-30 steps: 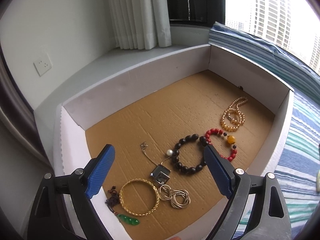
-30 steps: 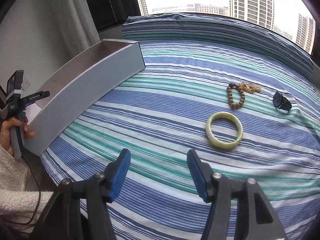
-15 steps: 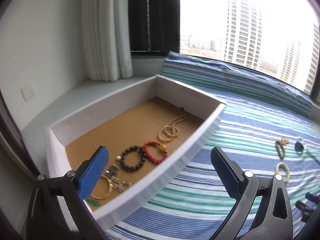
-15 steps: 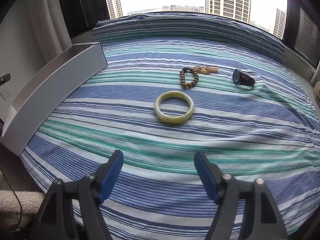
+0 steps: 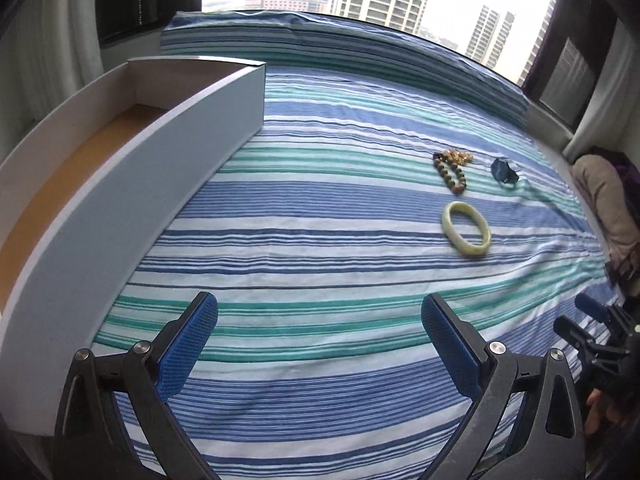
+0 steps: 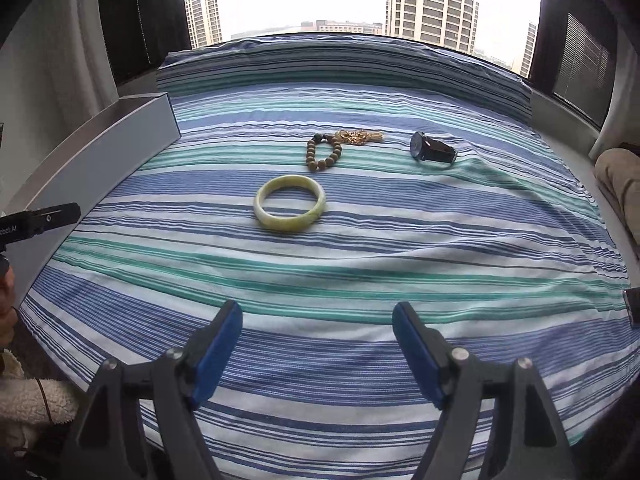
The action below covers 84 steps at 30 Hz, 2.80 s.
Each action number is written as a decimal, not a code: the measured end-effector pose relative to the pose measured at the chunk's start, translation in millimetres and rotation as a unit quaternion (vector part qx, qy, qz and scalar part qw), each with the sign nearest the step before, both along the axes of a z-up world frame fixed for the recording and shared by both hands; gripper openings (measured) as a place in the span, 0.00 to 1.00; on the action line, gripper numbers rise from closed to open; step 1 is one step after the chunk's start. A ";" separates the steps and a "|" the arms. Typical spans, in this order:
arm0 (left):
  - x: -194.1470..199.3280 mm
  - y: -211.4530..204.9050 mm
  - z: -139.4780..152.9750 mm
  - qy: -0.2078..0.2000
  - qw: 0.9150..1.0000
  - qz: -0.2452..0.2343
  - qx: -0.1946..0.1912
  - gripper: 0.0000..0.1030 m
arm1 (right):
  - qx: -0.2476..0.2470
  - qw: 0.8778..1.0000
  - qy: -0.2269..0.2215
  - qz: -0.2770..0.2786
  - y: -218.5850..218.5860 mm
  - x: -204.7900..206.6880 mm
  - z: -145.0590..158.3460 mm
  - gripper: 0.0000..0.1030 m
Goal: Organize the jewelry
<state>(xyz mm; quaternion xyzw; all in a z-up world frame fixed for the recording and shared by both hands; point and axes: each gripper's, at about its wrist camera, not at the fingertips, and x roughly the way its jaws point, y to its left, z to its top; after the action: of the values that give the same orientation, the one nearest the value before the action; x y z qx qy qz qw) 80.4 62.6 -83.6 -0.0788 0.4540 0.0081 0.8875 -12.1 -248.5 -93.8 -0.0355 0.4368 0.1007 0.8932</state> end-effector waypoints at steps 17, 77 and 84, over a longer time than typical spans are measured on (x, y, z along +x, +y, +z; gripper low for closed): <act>21.3 -39.8 -0.1 0.008 0.999 -0.043 0.003 0.98 | -0.011 0.999 0.025 -0.021 -17.3 7.1 -14.5 0.90; 46.1 -7.2 -42.6 0.064 0.997 -0.028 0.027 0.78 | 0.045 0.993 0.103 0.025 23.3 298.5 -56.8 0.30; 45.8 -8.0 -45.3 0.065 0.997 -0.031 0.023 0.78 | 0.020 0.995 0.088 0.035 33.6 294.5 -58.7 0.11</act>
<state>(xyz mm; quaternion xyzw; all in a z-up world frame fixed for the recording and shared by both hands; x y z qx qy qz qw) 126.2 54.6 -128.9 -0.0440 0.5128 -0.0037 0.8574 282.4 -215.0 -152.4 -0.0238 0.5099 0.1431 0.8479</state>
